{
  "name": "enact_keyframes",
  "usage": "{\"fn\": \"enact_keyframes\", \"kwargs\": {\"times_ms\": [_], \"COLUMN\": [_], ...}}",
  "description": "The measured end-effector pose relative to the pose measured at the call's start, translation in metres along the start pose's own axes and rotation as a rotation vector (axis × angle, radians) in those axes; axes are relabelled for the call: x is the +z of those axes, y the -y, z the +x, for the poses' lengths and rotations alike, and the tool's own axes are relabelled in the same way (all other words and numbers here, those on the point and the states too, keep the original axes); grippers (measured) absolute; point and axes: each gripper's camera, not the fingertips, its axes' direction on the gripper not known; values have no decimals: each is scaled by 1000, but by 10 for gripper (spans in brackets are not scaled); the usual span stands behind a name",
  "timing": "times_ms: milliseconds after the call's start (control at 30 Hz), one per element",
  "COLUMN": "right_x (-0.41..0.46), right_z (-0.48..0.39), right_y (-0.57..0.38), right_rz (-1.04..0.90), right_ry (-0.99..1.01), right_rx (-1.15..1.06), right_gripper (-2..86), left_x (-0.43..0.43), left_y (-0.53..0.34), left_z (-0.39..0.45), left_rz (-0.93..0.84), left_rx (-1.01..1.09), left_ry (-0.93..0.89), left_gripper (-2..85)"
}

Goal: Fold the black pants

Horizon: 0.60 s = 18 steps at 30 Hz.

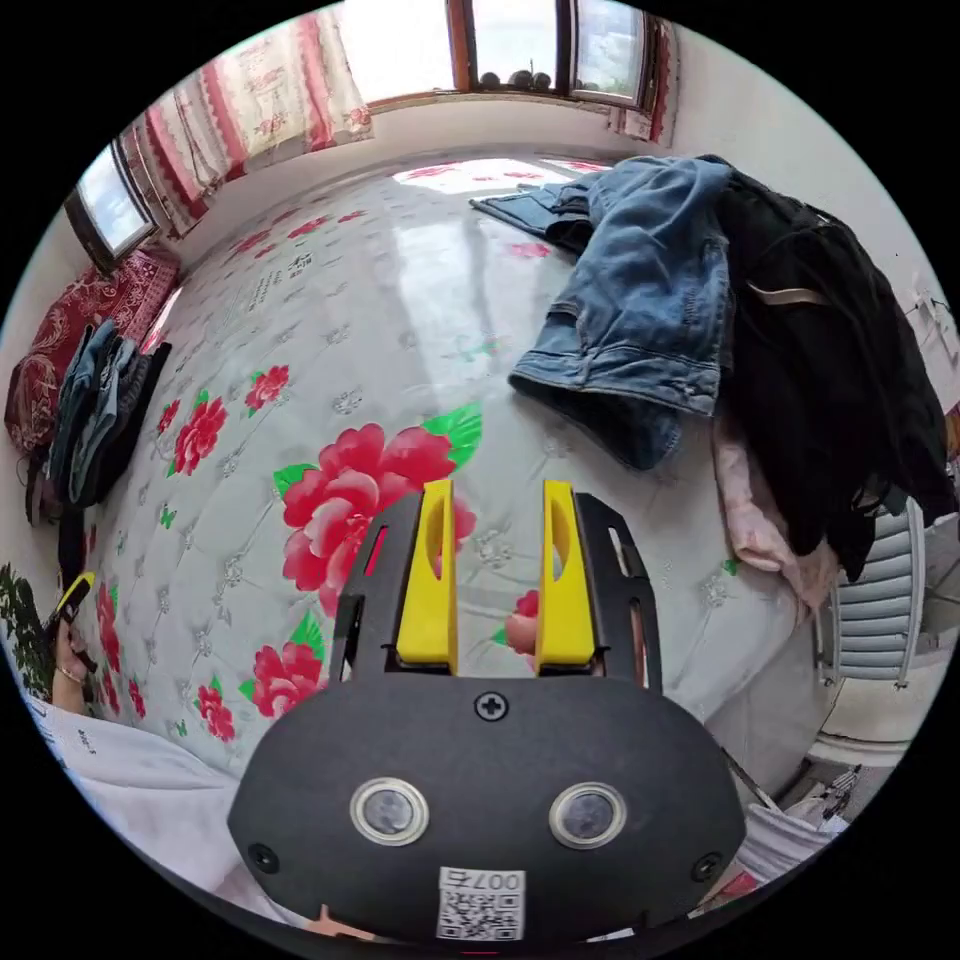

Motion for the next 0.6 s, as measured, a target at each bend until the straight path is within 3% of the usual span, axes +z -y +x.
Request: {"fn": "enact_keyframes", "kwargs": {"times_ms": [233, 333, 467, 600], "right_x": [-138, -157, -128, -145], "right_z": [167, 234, 269, 254], "right_y": [31, 28, 31, 18], "right_rz": [276, 250, 9, 38], "right_ry": [-497, -431, -213, -200], "right_rx": [339, 509, 446, 365], "right_gripper": [136, 137, 97, 38], "left_x": [4, 1, 3, -4], "left_y": [-12, -7, -2, -5], "left_z": [109, 129, 145, 152], "left_rz": [-133, -133, -162, -158], "left_rx": [233, 268, 272, 289], "left_ry": [-95, -107, -151, -141], "left_gripper": [79, 68, 63, 63]}}
